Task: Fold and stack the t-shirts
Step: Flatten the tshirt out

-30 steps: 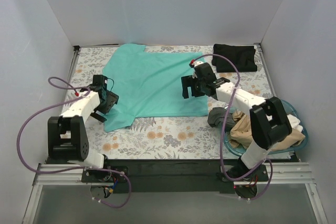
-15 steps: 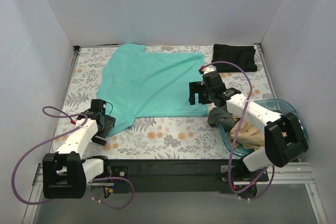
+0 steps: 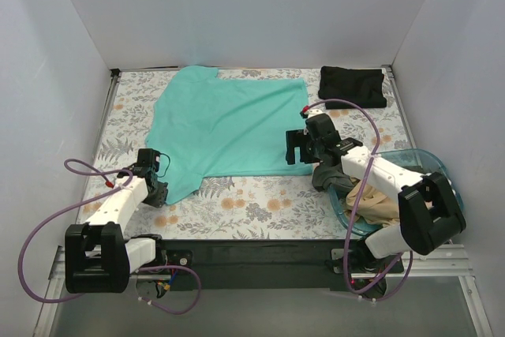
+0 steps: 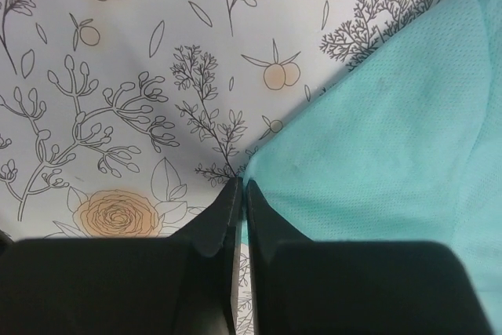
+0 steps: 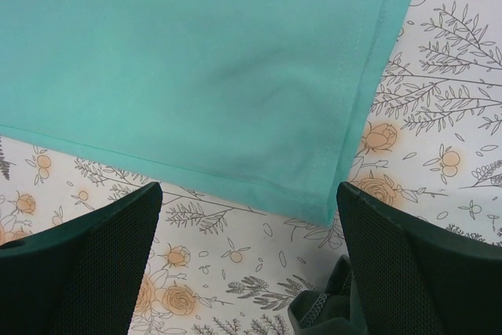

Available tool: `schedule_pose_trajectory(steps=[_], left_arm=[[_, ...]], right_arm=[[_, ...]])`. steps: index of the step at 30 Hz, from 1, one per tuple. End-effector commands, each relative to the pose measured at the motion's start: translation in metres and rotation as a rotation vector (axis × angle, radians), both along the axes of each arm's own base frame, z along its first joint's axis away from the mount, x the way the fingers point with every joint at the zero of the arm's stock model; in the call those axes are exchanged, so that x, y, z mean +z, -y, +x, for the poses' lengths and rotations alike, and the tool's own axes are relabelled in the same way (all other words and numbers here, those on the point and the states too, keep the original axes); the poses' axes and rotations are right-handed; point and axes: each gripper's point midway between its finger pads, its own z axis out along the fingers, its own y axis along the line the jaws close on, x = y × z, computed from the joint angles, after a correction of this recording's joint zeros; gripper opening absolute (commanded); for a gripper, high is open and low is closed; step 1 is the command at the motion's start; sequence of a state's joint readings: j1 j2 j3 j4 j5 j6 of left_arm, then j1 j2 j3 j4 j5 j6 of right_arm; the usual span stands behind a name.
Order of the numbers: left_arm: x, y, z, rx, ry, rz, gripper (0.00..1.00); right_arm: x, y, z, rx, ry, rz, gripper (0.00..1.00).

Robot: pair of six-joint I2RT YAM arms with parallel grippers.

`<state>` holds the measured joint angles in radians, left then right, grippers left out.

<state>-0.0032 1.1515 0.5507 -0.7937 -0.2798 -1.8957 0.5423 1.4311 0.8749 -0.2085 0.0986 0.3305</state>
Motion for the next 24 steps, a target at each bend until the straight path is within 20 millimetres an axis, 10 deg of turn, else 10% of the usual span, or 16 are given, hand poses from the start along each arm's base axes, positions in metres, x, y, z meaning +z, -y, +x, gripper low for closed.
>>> schedule_pose_trajectory(steps=[1, 24], left_arm=[[-0.005, -0.002, -0.002, 0.014, 0.011, 0.007, 0.0], [0.009, -0.008, 0.016, 0.004, 0.073, 0.043, 0.0]], right_arm=[[0.009, 0.003, 0.001, -0.032, 0.031, 0.026, 0.98], [-0.055, 0.044, -0.025, -0.171, -0.139, -0.034, 0.86]])
